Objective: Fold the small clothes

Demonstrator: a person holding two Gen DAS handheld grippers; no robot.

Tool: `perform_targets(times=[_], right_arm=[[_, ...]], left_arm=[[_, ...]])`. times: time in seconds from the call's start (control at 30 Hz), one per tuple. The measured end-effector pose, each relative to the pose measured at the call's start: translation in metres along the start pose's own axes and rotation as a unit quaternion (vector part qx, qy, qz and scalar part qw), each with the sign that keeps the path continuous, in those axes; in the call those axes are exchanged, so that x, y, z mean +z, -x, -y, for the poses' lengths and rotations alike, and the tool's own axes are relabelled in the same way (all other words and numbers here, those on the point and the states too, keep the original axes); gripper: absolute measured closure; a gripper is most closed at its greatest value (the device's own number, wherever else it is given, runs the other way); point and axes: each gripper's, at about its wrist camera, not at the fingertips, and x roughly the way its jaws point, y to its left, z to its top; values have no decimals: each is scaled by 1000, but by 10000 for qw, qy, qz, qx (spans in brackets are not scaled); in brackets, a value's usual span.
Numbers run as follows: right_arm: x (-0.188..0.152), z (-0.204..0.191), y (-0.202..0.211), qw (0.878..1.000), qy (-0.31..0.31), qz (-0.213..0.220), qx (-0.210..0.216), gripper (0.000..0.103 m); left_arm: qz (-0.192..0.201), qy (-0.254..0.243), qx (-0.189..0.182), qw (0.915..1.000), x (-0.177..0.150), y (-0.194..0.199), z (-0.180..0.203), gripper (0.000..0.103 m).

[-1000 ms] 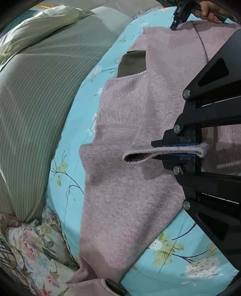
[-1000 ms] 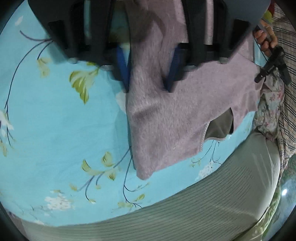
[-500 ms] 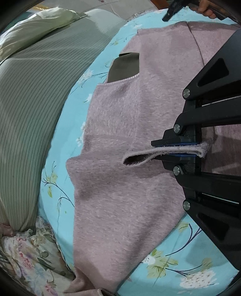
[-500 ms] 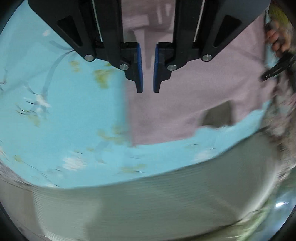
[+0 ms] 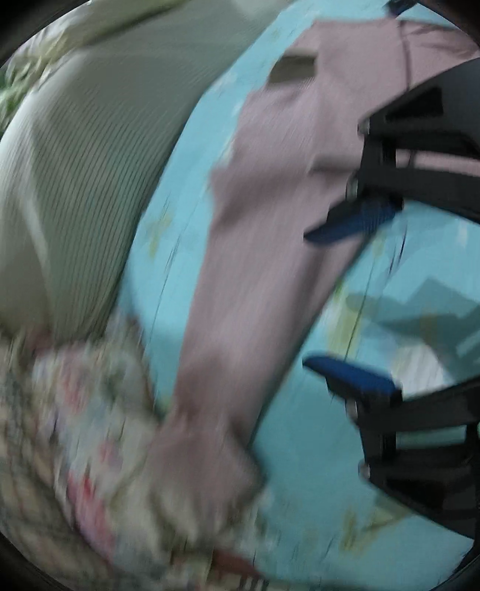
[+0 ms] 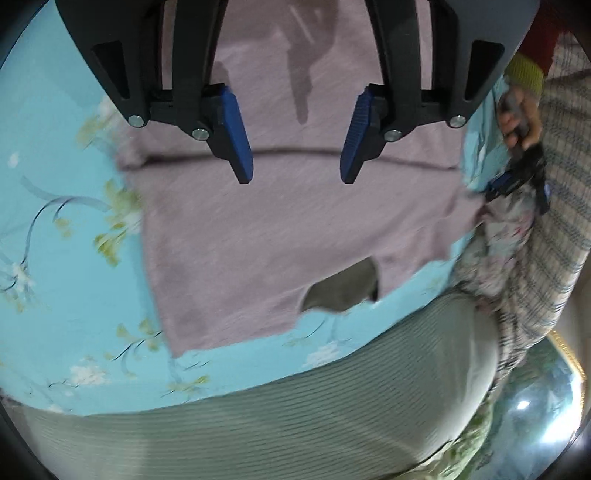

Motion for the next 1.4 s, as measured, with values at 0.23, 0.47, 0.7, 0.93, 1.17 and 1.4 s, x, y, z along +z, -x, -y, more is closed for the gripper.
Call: perform_targets(times=[0.23,0.47,0.7,0.93,1.17,1.4], right_arm=[[-17,-14,-26,9989,-190,-372,213,52],[-21,-23,-31,9985,-115,-459,282,52],[-27,-23,-22,9983,-154,-395,397,52],[-32,-18,-4,9987,-182,-218,430,52],[-31,9,26,9984,-453,82,321,52],[-33,40,47,9968,-738,267,145,52]], left_arm=[[-120,-145,1591,9871,38,-38,-53,21],[-433,-104,1625,9857,64,-80,-72,101],[-65,170,674,9976,51,-26,-61,102],[208,-553,-853,9946,17,57,36,102],[-307,-1353,-2568,9565,-20,90,181,102],[-920,-1774,-3104,9294,-71,70,298,102]])
